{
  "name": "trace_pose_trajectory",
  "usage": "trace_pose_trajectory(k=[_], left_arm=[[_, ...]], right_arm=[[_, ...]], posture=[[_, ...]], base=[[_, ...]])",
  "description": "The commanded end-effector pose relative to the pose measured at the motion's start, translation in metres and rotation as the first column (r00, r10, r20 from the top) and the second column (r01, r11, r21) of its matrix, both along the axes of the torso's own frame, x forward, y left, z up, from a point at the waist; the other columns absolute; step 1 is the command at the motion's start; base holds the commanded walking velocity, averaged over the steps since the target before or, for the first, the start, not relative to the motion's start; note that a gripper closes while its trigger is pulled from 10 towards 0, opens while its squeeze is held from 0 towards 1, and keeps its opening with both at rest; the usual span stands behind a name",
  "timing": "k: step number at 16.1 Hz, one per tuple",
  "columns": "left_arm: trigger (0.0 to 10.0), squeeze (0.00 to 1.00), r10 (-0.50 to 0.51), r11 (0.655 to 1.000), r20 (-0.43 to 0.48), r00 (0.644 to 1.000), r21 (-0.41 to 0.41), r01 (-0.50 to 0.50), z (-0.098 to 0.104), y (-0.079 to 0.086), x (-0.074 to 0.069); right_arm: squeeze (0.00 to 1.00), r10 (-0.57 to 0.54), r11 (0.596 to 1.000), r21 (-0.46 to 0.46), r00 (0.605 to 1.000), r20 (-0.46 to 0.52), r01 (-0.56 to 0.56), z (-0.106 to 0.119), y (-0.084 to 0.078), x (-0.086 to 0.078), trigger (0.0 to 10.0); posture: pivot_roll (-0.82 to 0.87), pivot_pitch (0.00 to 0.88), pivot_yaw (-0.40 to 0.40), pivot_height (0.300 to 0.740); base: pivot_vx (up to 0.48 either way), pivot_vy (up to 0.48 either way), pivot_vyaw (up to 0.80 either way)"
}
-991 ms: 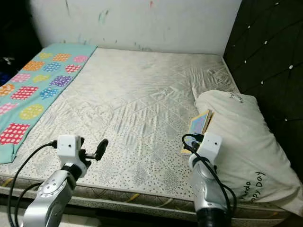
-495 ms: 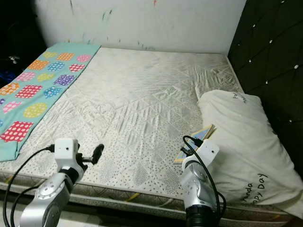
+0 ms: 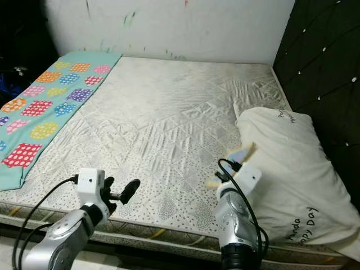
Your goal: Clean up the room
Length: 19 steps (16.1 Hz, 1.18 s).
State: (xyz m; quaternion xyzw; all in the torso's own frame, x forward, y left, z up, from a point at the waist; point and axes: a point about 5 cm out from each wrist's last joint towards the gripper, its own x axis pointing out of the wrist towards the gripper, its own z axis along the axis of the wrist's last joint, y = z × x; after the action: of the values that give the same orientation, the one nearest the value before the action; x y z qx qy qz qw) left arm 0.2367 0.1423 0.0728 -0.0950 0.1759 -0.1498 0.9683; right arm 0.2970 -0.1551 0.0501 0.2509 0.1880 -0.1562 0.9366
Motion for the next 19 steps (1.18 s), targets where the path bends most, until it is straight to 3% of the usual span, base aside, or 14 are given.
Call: trace_pose_trajectory(k=[1, 2, 4, 5, 7, 12, 16, 19], left_arm=[[10.0, 0.0, 0.007, 0.999, 0.082, 0.997, 0.045, -0.011, 0.011, 0.004, 0.002], [10.0, 0.0, 0.054, 0.996, 0.146, 0.988, 0.065, -0.064, 0.018, 0.009, 0.005], [10.0, 0.0, 0.143, 0.988, 0.219, 0.965, 0.028, -0.152, 0.032, 0.014, 0.009], [10.0, 0.0, 0.153, 0.987, 0.243, 0.958, 0.018, -0.162, 0.035, 0.011, 0.012], [10.0, 0.0, 0.149, 0.987, 0.257, 0.955, 0.018, -0.159, 0.034, 0.008, 0.016], [10.0, 0.0, 0.144, 0.989, 0.266, 0.953, 0.001, -0.15, 0.034, 0.004, 0.022], [10.0, 0.0, 0.117, 0.992, 0.269, 0.956, 0.006, -0.123, 0.03, 0.003, 0.019], [10.0, 0.0, 0.117, 0.992, 0.275, 0.954, 0.009, -0.124, 0.03, 0.002, 0.021]], right_arm=[[0.0, 0.072, 0.997, -0.015, 0.986, 0.151, -0.071, 0.027, 0.009, 0.011, 10.0], [0.0, 0.126, 0.992, -0.043, 0.974, 0.186, -0.12, 0.031, 0.012, 0.012, 10.0], [0.0, 0.192, 0.978, -0.123, 0.952, 0.239, -0.166, 0.038, 0.01, 0.01, 10.0], [0.0, 0.2, 0.973, -0.169, 0.938, 0.284, -0.157, 0.042, 0.002, 0.008, 10.0], [0.0, 0.213, 0.962, -0.232, 0.927, 0.31, -0.143, 0.046, -0.005, 0.005, 10.0], [0.0, 0.199, 0.956, -0.27, 0.934, 0.298, -0.117, 0.046, -0.012, 0.004, 10.0], [0.0, 0.22, 0.905, -0.419, 0.923, 0.315, -0.073, 0.051, -0.019, 0.0, 10.0], [0.0, 0.219, 0.908, -0.41, 0.928, 0.302, -0.081, 0.049, -0.02, -0.001, 10.0]], posture=[[-0.07, 0.0, 0.02, 0.74], [-0.07, 0.0, 0.018, 0.74], [-0.07, 0.0, 0.013, 0.74], [-0.07, 0.0, 0.011, 0.74], [-0.08, 0.0, 0.019, 0.74], [-0.1, 0.0, 0.024, 0.74], [-0.1, 0.0, 0.017, 0.74], [-0.1, 0.0, 0.016, 0.74]], base=[[0.0, 0.0, 0.0], [0.0, 0.0, 0.0], [0.0, 0.0, 0.0], [0.0, 0.0, 0.0], [0.0, 0.0, 0.0], [0.0, 0.0, 0.0], [0.0, 0.0, 0.0], [0.0, 0.0, 0.0]])
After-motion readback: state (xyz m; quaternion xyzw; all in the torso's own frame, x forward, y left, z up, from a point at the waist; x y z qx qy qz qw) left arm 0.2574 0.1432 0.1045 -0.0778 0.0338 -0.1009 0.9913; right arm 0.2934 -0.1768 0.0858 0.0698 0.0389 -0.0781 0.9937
